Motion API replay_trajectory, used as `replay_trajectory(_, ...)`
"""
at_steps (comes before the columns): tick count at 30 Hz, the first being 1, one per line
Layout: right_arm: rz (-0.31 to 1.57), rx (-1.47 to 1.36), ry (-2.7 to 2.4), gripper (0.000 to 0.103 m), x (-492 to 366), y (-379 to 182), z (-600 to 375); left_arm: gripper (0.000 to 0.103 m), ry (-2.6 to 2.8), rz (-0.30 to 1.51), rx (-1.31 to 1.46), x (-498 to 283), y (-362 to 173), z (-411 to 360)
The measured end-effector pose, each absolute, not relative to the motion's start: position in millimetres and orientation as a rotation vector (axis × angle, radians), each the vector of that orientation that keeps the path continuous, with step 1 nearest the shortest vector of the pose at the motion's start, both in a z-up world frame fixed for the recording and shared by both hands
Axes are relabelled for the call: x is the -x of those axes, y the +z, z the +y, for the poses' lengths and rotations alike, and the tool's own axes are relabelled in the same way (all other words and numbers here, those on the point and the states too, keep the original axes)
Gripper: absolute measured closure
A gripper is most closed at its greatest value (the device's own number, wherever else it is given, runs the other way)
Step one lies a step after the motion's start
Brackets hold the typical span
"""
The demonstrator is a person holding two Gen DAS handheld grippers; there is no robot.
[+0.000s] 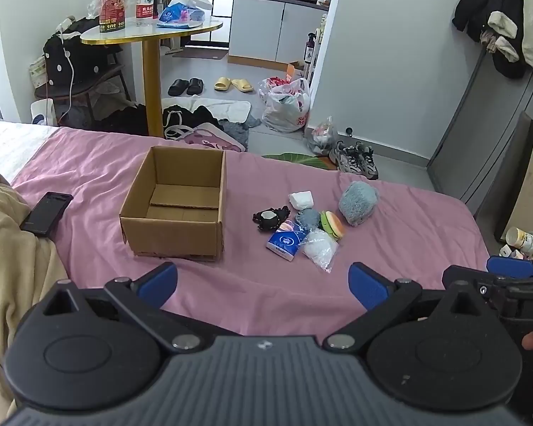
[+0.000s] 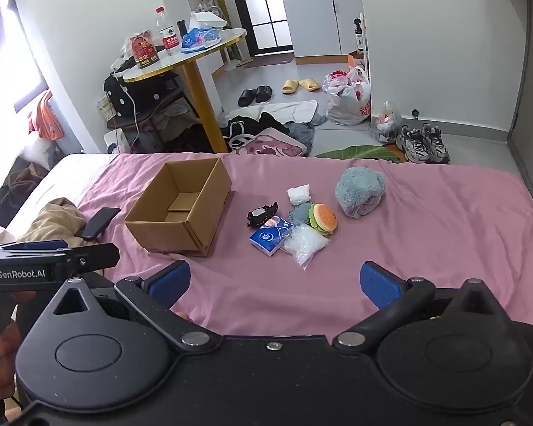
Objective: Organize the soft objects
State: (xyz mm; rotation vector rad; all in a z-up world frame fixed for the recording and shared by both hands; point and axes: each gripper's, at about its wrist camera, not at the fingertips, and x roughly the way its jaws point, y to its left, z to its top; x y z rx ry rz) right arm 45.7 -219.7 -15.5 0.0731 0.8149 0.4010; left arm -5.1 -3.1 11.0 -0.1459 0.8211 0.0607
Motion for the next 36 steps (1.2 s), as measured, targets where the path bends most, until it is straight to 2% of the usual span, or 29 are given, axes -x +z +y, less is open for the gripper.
replay_trajectory(36, 0.802, -0.075, 0.384, 0.000, -37.1, -8.9, -220.8, 0.001, 0.063, 0.807, 0.160, 11.6, 14.5, 1.1)
